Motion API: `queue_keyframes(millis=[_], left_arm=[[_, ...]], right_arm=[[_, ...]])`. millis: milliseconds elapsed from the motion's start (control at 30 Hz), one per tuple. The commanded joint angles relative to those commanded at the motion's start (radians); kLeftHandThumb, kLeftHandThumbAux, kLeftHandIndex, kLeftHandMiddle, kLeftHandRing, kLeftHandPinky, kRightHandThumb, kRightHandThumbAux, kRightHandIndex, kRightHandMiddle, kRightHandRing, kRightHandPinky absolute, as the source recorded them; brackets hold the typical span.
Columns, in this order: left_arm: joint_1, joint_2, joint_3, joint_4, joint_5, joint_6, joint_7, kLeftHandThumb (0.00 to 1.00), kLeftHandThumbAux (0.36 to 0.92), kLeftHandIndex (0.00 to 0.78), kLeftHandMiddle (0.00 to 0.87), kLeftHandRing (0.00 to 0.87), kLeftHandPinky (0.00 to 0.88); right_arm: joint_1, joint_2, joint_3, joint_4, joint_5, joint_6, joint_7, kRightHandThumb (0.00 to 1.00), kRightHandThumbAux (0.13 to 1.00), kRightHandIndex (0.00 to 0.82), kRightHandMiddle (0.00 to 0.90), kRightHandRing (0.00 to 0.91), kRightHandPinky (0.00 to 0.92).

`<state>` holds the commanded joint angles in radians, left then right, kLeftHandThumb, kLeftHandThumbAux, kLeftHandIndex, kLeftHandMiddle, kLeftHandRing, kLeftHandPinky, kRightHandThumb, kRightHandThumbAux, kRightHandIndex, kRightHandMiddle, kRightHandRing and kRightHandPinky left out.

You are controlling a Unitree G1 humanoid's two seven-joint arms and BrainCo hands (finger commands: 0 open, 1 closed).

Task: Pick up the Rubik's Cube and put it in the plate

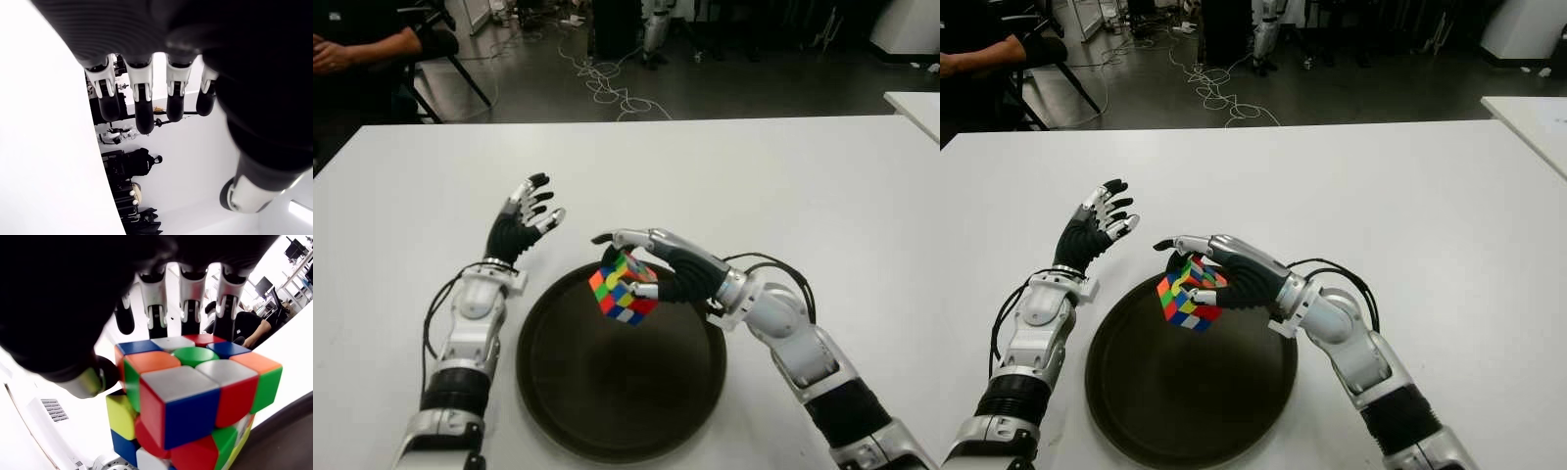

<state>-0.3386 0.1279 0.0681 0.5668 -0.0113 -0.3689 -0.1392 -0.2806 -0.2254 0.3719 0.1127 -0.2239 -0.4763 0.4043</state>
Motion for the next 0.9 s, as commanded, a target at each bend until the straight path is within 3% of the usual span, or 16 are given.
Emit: queue_keyframes(millis=[500,900], left_arm=[[-0.001,-0.001,0.004,0.005,-0.013,0.003,-0.009,0.175,0.723,0.079,0.129,0.132,0.129],[-0.010,0.004,0.010,0.031,-0.016,0.000,-0.011,0.155,0.725,0.070,0.126,0.129,0.122]], right_arm=[[-0.047,0.019,0.015,0.103,-0.060,-0.033,-0.030,1.000,0.637,0.186,0.507,0.433,0.348],[-0.074,0.027,0.028,0.179,-0.101,-0.055,-0.047,1.000,0.636,0.171,0.499,0.445,0.387]])
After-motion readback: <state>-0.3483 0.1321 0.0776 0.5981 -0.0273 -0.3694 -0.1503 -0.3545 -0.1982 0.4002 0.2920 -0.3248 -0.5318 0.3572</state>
